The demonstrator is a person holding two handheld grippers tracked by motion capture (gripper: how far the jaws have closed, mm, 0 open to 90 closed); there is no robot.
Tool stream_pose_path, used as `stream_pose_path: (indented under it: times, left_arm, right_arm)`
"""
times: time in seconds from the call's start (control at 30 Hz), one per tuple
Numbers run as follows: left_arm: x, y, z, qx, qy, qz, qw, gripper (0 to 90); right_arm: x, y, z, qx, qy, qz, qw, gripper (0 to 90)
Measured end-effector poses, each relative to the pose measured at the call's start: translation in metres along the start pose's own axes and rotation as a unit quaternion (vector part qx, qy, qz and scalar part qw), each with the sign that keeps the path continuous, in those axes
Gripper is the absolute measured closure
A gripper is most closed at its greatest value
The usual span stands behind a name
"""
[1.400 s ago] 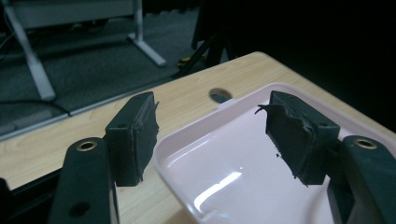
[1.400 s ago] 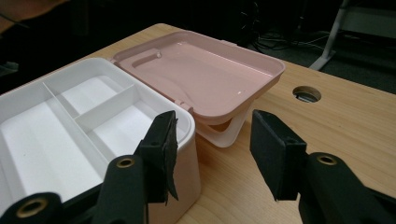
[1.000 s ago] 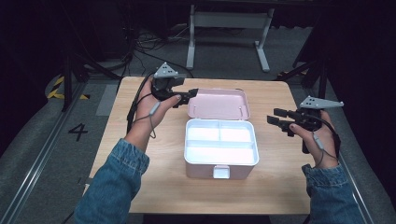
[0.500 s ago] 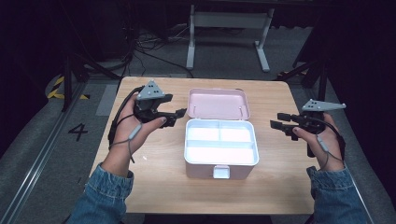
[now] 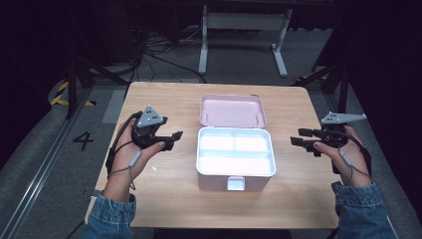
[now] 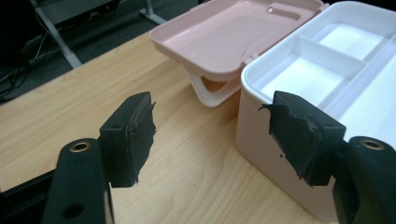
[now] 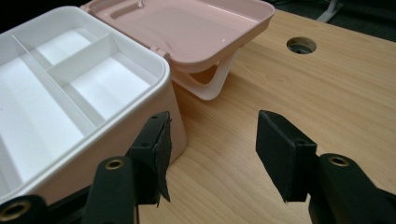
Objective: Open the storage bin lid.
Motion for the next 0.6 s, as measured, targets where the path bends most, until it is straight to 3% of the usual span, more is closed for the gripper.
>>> stream_pose_path:
  times: [0.1,0.2,0.3,0.5,0.6]
  left_arm:
    - [0.002,-0.015,-0.005,-0.014,0.006,-0.012,0.9998,31.8]
    - [0.002,-0.026,-0.01,-0.007,0.023,-0.034,0.9992,32.0]
    - [0.002,-0.034,-0.01,-0.014,0.017,-0.035,0.9991,31.7]
    - [0.007,-0.058,-0.01,-0.037,0.02,-0.076,0.9962,31.8]
    - [0.009,-0.063,-0.011,-0.044,0.017,-0.083,0.9954,31.8]
  right_arm:
    - [0.003,-0.004,0.001,-0.001,-0.001,-0.012,0.9999,45.9]
    - [0.007,-0.007,0.001,-0.005,0.0,-0.021,0.9998,45.0]
    - [0.011,-0.011,0.001,-0.007,0.003,-0.033,0.9994,44.6]
    - [0.017,-0.016,0.001,-0.013,0.003,-0.044,0.999,44.5]
    - [0.019,-0.017,0.0,-0.014,0.005,-0.045,0.9989,44.5]
Point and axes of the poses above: each handheld gripper's, and its own axes: x roughly forward along the jaws, y roughly out of its top, z roughly to its right, the point moved 9 cm from there along x, roughly forward along the jaws, and after that the axes turned 4 degrees about -y, right-handed, at the moved point
